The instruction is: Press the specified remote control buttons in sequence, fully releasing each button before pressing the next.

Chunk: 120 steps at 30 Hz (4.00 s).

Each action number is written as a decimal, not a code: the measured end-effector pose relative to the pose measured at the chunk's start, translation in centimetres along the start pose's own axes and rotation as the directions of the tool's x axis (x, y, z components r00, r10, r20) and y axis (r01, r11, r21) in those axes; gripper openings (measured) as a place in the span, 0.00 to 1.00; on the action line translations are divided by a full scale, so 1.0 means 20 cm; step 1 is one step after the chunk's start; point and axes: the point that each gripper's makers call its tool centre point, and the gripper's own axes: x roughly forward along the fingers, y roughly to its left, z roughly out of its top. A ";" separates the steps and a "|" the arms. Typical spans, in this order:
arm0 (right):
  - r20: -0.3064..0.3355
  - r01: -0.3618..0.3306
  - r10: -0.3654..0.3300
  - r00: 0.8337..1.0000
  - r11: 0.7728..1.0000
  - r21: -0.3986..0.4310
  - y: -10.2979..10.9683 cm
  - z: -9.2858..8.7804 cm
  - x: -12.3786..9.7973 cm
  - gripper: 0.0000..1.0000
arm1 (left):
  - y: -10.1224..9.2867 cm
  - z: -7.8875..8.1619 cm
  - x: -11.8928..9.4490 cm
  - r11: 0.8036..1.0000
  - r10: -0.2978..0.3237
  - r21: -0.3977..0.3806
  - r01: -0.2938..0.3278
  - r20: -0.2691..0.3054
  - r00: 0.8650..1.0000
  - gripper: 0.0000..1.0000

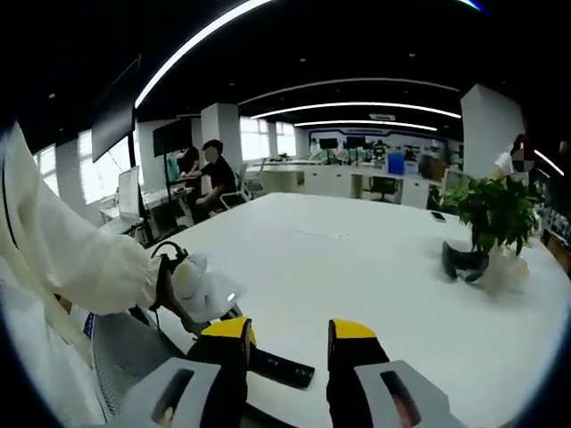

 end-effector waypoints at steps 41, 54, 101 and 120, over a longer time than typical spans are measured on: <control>-0.596 -0.033 0.131 0.792 0.984 0.173 -0.05 -0.66 0.45 0.00 | -0.08 0.02 0.00 0.994 0.051 -0.099 -0.037 0.148 0.988 0.24; -0.669 0.005 0.126 0.732 0.982 0.191 -0.10 -0.75 0.47 0.00 | -0.08 0.02 0.00 0.997 0.039 -0.078 -0.027 0.160 0.986 0.24; -0.751 0.039 0.136 0.646 0.977 0.210 -0.11 -0.78 0.47 0.00 | -0.08 0.02 0.00 0.996 0.038 -0.080 -0.025 0.157 0.987 0.24; -0.749 0.044 0.179 0.638 0.962 0.268 -0.09 -0.78 0.46 0.00 | -0.08 0.02 0.00 0.997 0.037 -0.073 -0.026 0.153 0.988 0.24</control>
